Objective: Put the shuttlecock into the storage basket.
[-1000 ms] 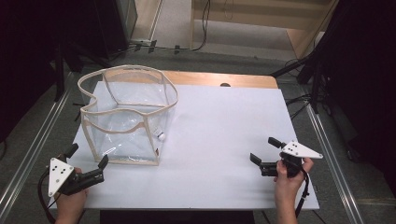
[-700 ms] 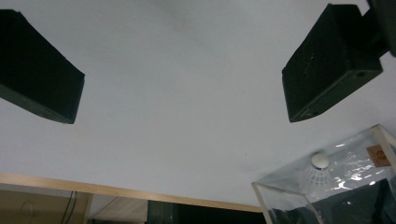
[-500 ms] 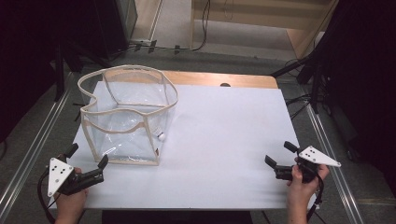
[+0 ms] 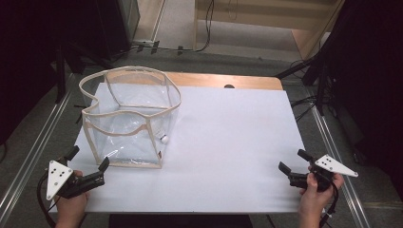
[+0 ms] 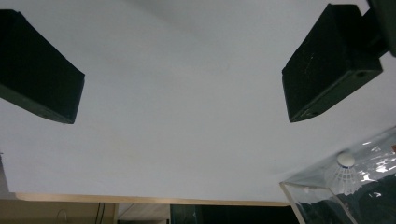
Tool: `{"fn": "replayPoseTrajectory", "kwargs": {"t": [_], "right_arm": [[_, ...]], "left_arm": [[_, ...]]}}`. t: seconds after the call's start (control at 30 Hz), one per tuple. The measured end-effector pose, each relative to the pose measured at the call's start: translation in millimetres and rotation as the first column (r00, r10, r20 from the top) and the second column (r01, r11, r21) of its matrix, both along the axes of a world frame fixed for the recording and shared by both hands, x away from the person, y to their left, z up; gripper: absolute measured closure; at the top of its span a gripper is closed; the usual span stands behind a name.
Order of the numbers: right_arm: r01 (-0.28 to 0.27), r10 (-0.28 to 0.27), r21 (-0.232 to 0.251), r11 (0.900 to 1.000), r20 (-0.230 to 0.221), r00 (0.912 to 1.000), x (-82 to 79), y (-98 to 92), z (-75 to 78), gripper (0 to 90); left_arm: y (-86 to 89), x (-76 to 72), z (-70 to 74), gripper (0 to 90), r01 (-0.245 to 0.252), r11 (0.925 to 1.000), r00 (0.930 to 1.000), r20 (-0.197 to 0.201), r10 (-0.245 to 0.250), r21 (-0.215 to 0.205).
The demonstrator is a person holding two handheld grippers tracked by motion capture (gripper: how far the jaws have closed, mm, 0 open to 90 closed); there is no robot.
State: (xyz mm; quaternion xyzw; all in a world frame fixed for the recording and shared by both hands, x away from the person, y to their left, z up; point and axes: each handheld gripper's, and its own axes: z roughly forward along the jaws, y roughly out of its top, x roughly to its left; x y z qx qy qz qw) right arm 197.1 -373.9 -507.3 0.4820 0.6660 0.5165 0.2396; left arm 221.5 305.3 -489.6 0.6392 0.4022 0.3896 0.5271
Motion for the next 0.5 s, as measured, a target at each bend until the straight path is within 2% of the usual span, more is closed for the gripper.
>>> {"fn": "replayPoseTrajectory", "kwargs": {"t": [0.5], "right_arm": [[0.01, -0.01, 0.029, 1.0, 0.012, 0.9999, -3.6, -8.5, -3.1, 0.0]], "left_arm": [[-0.4, 0.4, 0.1, 0.0, 0.001, 1.0, 1.0, -0.004, -0.001, 0.0]]}}
